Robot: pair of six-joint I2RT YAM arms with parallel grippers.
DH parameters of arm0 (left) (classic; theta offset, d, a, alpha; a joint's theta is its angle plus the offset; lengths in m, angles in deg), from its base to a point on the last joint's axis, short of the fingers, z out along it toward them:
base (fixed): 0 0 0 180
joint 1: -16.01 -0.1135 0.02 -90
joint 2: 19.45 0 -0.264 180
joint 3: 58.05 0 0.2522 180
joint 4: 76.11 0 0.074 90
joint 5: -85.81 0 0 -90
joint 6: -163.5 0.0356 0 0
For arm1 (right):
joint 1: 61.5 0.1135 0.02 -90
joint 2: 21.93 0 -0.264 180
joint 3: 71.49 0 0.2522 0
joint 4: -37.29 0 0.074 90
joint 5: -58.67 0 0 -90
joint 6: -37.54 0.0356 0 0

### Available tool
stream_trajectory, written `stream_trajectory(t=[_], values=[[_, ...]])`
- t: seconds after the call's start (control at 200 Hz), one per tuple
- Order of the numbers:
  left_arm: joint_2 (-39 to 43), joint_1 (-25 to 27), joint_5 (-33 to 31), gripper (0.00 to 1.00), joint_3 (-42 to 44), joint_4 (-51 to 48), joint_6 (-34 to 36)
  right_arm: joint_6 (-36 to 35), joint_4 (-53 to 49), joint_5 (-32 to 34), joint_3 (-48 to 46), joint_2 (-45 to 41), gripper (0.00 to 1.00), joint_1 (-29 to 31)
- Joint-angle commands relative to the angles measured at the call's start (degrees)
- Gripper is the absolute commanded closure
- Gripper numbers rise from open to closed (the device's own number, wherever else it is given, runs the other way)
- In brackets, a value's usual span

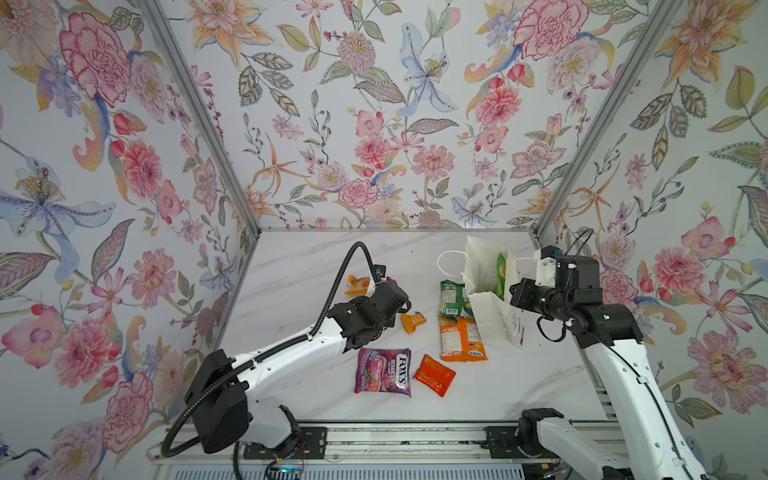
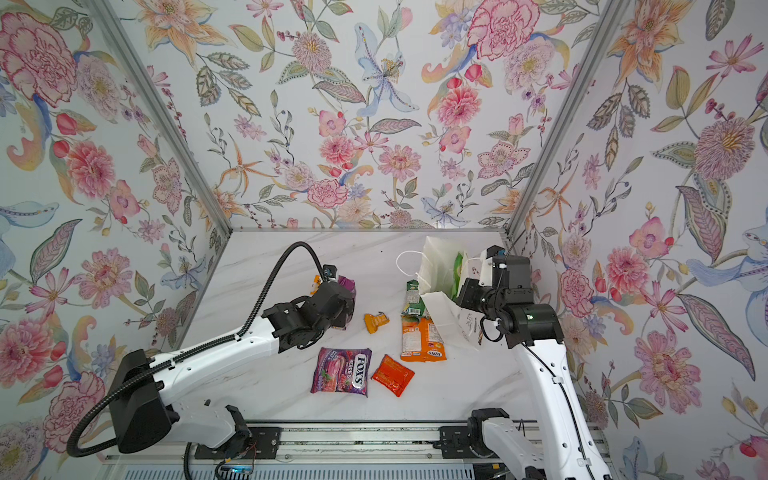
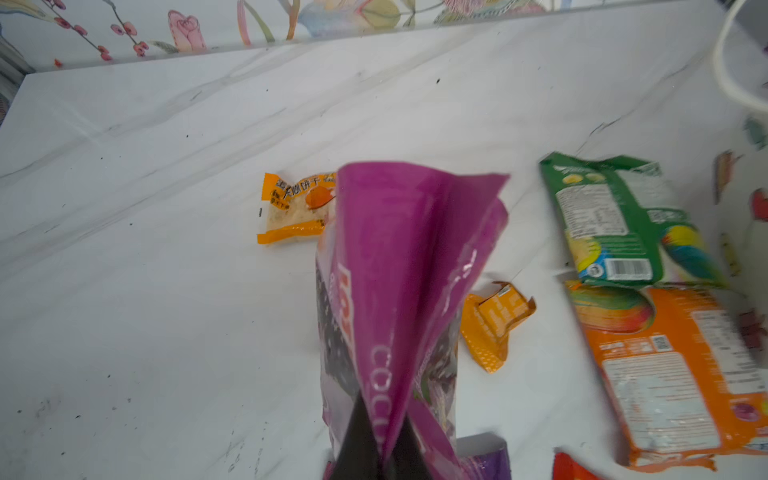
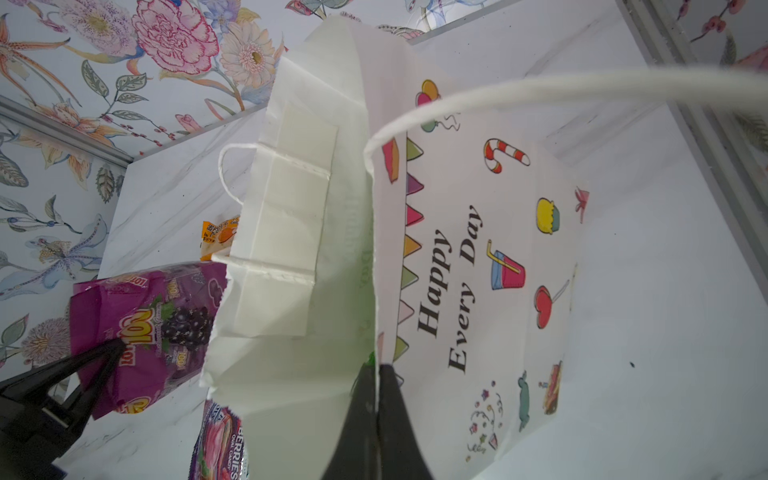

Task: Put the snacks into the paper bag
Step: 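Lift the purple candy bag with the left gripper toward the paper bag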

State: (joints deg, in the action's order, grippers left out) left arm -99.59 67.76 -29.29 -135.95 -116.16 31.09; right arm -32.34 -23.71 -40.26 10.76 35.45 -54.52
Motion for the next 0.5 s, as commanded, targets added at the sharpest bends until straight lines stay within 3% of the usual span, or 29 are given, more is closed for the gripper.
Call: stream_trajectory(t=[0.0, 0.325, 0.495], values=[[3.76, 0.1, 0.88, 1.0, -2.92, 6.29, 0.92, -1.26, 0.76, 1.44, 2.31, 0.7, 1.0, 1.74], [8.71, 0.09, 9.21, 1.0, -9.92, 11.51, 2.53, -2.37, 0.32, 1.35, 1.58, 0.75, 1.0, 2.51], [7.43, 0.3, 14.61, 1.0, -15.24, 16.03, 3.0, -2.66, 0.02, 1.79, 1.8, 0.75, 1.0, 2.51]])
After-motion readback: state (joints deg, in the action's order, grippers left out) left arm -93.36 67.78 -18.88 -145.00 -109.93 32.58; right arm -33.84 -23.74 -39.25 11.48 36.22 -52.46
